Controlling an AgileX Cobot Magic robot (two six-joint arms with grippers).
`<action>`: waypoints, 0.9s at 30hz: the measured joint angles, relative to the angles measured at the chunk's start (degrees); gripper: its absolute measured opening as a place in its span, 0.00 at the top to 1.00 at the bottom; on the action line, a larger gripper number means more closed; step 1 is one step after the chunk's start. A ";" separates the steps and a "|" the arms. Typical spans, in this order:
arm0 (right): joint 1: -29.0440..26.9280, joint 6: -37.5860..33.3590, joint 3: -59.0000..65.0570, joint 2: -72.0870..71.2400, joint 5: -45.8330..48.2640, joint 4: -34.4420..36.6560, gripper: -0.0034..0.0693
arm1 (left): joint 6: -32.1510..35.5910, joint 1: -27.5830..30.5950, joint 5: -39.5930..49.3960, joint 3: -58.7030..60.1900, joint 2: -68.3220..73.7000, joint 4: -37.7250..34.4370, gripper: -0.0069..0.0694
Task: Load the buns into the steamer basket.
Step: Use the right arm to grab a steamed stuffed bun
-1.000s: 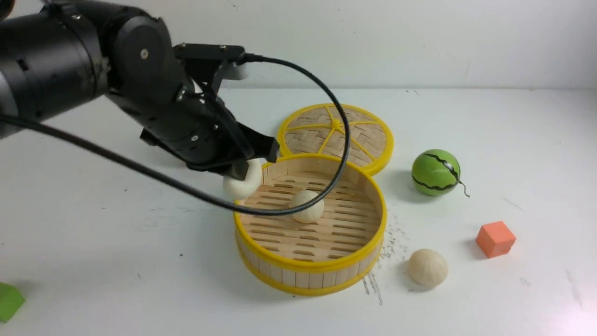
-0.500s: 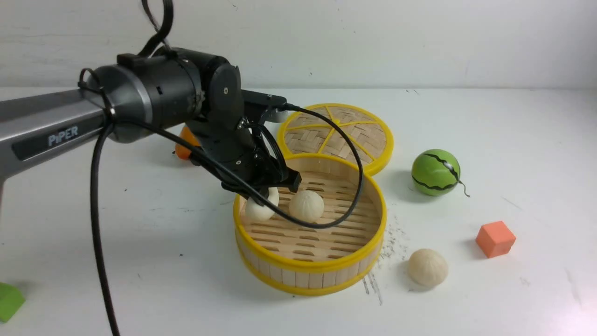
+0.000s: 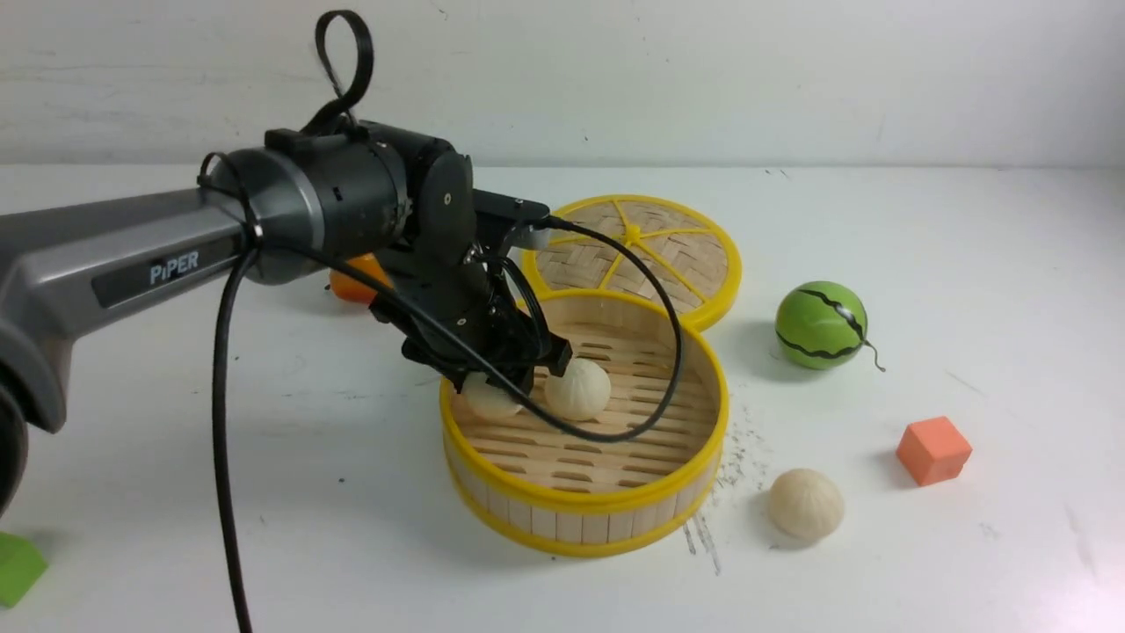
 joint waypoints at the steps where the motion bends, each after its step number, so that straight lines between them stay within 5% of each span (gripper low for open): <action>1: 0.00 0.00 0.00 0.00 0.00 0.00 0.62 | 0.00 0.00 1.09 -0.56 -0.23 0.00 0.19; 5: 0.00 0.00 0.00 0.00 0.00 0.00 0.62 | -0.92 0.00 6.45 -3.42 -3.10 0.56 0.11; 9: 0.00 0.00 0.00 0.00 0.00 0.00 0.62 | -3.13 0.00 9.05 -4.65 -7.61 0.69 0.15; 21: 0.00 0.00 0.00 0.00 0.00 0.00 0.62 | -5.21 0.00 9.64 8.11 -30.69 2.15 0.88; 27: 0.00 0.00 0.00 0.00 0.00 0.00 0.62 | -6.88 0.00 3.59 25.11 -47.91 2.37 0.93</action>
